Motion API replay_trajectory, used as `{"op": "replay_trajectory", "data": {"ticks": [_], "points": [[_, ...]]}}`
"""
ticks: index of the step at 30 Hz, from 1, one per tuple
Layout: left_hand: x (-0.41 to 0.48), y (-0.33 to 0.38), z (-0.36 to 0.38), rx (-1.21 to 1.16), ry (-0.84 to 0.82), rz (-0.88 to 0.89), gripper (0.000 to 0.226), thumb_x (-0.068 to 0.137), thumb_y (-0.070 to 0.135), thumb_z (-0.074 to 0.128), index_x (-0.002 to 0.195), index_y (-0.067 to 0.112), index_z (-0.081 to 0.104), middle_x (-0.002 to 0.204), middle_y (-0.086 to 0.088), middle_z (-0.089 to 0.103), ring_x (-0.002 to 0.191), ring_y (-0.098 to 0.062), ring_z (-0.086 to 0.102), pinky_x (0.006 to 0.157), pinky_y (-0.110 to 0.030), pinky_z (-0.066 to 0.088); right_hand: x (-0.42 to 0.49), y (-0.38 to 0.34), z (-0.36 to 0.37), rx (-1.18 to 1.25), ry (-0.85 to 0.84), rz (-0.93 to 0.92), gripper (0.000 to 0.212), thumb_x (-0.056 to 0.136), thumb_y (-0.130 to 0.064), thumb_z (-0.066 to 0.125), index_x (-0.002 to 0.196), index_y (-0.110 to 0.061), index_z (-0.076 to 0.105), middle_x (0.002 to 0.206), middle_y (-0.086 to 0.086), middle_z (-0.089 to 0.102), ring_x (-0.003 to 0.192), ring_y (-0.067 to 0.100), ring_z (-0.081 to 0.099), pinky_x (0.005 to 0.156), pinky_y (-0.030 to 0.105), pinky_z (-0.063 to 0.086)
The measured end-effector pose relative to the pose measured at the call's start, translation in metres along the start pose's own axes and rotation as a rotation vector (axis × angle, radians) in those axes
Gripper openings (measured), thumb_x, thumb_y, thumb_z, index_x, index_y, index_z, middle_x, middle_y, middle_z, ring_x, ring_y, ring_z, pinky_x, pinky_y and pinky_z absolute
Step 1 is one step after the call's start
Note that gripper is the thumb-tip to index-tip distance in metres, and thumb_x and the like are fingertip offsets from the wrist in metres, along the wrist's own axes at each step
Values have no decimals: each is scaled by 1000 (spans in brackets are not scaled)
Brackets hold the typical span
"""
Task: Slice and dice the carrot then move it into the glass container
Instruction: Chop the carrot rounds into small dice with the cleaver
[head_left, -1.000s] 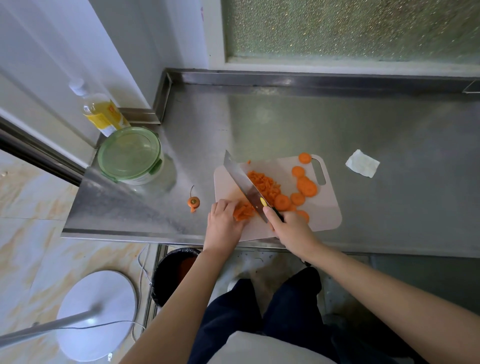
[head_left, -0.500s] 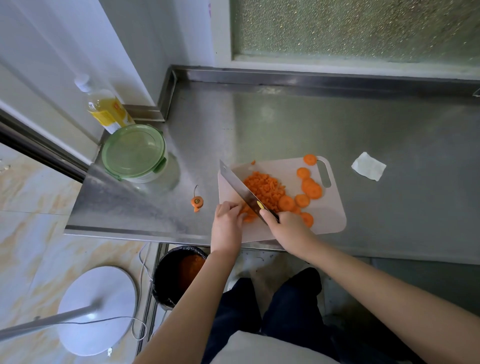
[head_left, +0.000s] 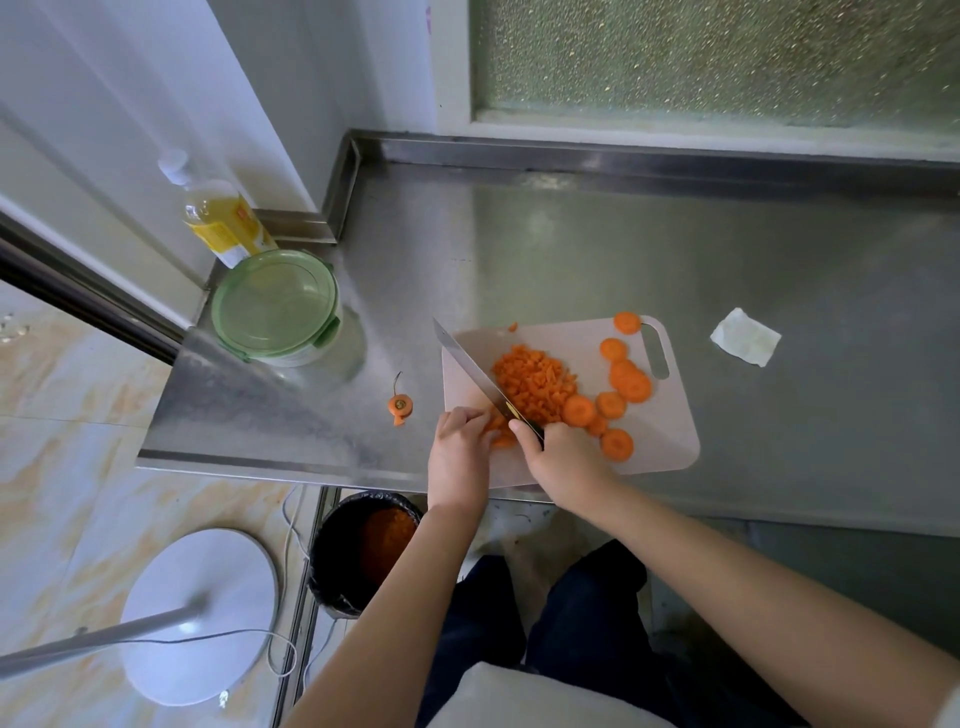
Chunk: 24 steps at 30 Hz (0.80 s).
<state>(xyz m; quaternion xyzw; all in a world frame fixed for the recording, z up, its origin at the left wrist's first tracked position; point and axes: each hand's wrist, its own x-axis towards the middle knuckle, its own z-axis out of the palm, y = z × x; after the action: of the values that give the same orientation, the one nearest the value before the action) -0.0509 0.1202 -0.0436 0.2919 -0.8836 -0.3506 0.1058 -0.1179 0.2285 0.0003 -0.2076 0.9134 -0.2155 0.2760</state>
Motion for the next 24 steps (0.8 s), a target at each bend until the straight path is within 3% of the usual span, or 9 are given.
{"op": "replay_trajectory", "data": {"ticks": [4, 9, 15, 24], "points": [[0, 0, -3, -33, 3, -11, 23, 81, 3, 68, 104, 2, 71, 98, -12, 64, 95, -27, 55, 79, -9, 30, 4, -1, -6, 71, -76, 48, 57, 99, -52, 32, 77, -6, 58, 73, 7, 58, 77, 27, 56, 65, 32, 42], [0, 2, -11, -83, -29, -22, 31, 76, 5, 73, 106, 1, 67, 102, -12, 62, 98, -25, 52, 79, -8, 28, 7, 2, -16, 181, -97, 86, 56, 99, -48, 34, 56, -13, 42, 56, 2, 43, 54, 16, 44, 48, 28, 25], [-1, -2, -11, -30, -74, -24, 45, 76, 7, 73, 119, 3, 60, 114, -10, 59, 108, -25, 49, 85, -11, 28, 1, 2, -21, 238, -60, 43, 61, 99, -49, 35, 50, -13, 36, 47, 0, 38, 48, 17, 40, 48, 27, 22], [-3, -6, -8, -32, -50, 18, 34, 79, 6, 70, 113, 4, 63, 106, -9, 61, 103, -25, 51, 85, -22, 40, -3, 3, -17, 146, -86, 64, 56, 98, -51, 34, 54, -16, 39, 54, 0, 42, 55, 17, 43, 48, 27, 24]]}}
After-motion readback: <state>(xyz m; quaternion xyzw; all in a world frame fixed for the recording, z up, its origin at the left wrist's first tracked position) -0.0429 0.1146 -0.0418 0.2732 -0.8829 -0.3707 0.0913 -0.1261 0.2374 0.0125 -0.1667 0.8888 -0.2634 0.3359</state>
